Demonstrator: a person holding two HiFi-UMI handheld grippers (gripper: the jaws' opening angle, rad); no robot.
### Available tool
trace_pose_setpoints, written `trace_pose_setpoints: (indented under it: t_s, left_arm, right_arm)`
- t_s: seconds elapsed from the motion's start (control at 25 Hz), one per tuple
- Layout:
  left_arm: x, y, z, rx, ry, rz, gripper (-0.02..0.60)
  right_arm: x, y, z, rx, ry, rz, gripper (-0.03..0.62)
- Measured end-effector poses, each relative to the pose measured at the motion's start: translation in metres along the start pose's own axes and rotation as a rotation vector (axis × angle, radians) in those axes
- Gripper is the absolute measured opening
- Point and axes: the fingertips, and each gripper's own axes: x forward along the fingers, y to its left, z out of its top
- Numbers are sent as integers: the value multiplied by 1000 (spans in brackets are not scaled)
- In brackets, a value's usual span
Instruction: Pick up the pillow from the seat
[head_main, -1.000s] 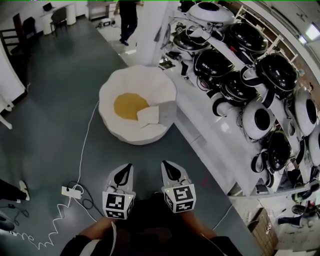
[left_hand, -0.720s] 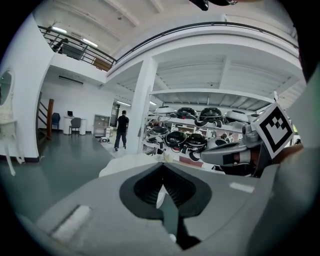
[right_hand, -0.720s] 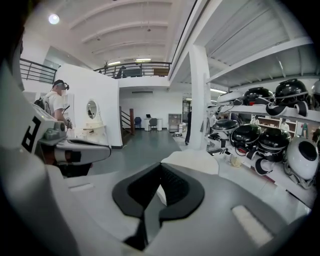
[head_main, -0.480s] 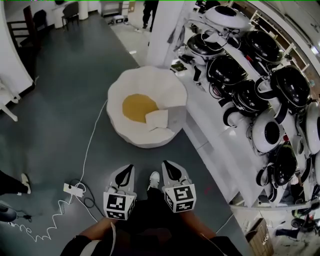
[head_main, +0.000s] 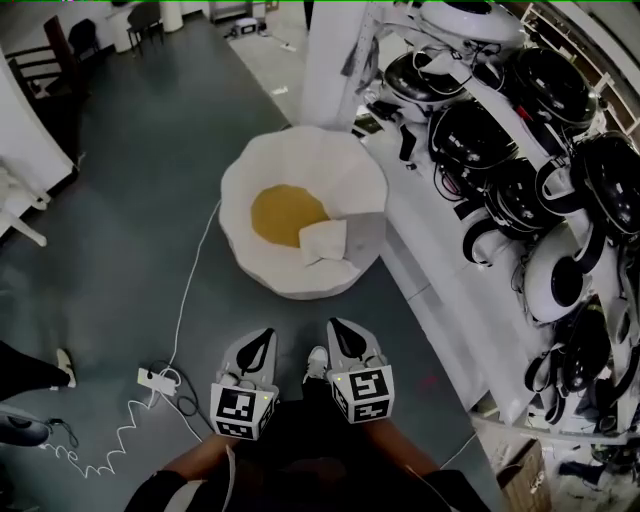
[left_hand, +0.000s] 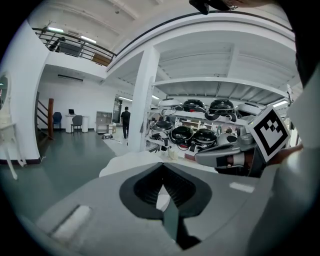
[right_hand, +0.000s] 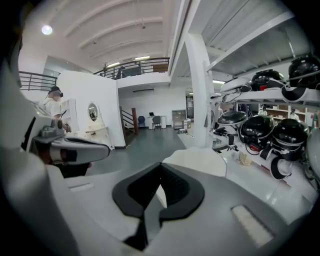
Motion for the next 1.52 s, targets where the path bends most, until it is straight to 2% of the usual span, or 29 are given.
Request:
trace_pose_setpoints:
  t_s: [0.4, 0.6, 0.84, 1.04, 1.52]
  left_arm:
    - [77, -6, 24, 27, 31, 50, 2]
    - [94, -9, 43, 38, 33, 83, 2]
    - [109, -3, 46, 50, 33, 93, 2]
    - [131, 18, 44, 36, 29, 67, 2]
    - [211, 65, 45, 22, 84, -79, 2]
  right_arm:
    - [42, -62, 12, -5, 12, 74, 2]
    - [52, -81, 24, -26, -13, 101, 2]
    - [66, -95, 26, -7, -5, 99, 2]
    - [90, -99, 28, -5, 22, 71, 2]
    - [166, -127, 27, 40, 135, -58, 2]
